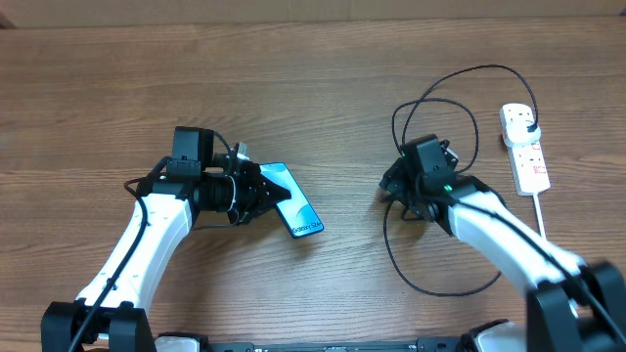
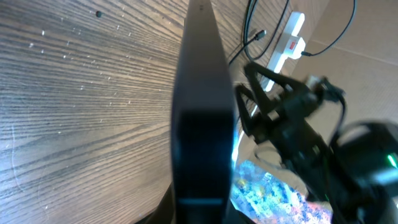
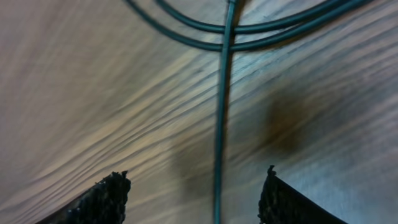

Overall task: Plug charger to phone and switch on socket
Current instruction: 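Open the right gripper off the phone, leaving it in the left gripper, then move the right gripper to the black USB-C cable end and grasp it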

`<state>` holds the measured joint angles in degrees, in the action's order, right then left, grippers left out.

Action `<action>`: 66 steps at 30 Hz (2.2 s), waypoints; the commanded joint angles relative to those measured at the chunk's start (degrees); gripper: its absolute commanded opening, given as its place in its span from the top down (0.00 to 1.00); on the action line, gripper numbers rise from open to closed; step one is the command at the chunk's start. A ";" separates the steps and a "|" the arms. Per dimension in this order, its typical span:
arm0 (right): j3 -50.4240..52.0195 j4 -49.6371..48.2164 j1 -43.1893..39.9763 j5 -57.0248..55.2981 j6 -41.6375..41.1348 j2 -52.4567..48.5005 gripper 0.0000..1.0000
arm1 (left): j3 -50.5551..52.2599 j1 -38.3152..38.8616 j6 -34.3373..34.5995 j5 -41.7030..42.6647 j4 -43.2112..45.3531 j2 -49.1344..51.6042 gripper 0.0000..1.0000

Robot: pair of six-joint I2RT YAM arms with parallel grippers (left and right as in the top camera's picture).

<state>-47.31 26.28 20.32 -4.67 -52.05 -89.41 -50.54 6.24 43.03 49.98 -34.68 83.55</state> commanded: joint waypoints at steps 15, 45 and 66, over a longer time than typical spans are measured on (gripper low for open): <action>-4.94 -2.58 0.48 -8.44 8.44 -8.70 0.90 | -1.40 -0.20 -1.25 0.81 -1.07 -0.72 0.96; -5.70 -4.42 0.87 -12.35 10.86 -11.96 0.91 | -1.40 -0.20 -0.61 2.56 -2.93 -0.72 0.96; -5.86 19.02 7.50 8.85 26.84 -3.23 0.79 | -1.40 -0.20 -0.66 0.42 -3.43 -0.72 0.96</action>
<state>-53.82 45.74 27.03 2.85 -28.10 -93.19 -50.57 6.24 43.07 49.15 -38.17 83.55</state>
